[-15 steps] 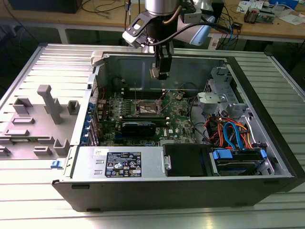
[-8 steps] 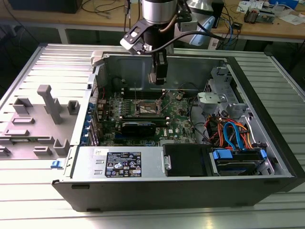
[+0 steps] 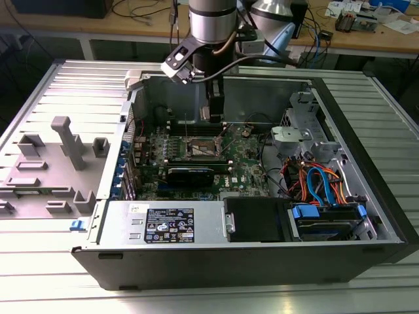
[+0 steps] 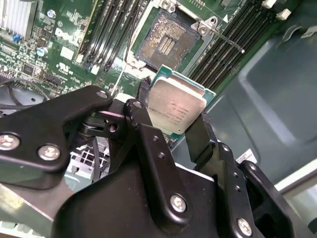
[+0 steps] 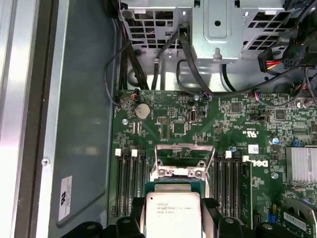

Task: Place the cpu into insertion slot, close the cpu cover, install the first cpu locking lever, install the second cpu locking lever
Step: 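Place the cpu into insertion slot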

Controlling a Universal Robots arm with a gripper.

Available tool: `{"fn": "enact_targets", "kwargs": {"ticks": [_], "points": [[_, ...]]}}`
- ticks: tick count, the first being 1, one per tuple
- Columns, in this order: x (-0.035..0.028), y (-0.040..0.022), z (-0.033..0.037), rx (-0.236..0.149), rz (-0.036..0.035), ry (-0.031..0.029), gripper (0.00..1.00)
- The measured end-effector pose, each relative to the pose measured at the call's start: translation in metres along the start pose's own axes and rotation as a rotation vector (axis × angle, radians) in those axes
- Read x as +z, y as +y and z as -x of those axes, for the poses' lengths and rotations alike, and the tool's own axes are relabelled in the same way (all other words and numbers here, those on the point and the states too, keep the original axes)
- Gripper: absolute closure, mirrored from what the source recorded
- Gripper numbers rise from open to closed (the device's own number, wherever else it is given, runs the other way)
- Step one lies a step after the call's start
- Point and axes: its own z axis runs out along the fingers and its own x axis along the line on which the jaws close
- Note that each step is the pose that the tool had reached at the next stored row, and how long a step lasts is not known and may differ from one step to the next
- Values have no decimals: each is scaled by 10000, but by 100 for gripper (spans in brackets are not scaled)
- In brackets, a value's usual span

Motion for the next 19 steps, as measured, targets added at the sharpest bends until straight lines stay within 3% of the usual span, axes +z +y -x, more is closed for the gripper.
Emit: {"fn": "enact_targets", "kwargs": {"ticks": [4, 7, 12, 19], "points": [[69, -54, 0, -4, 175, -6, 46], [106, -80, 0, -5, 241, -8, 46], [172, -125, 1, -5, 290, -5, 46], [179, -129, 1, -6, 294, -4, 46]]}}
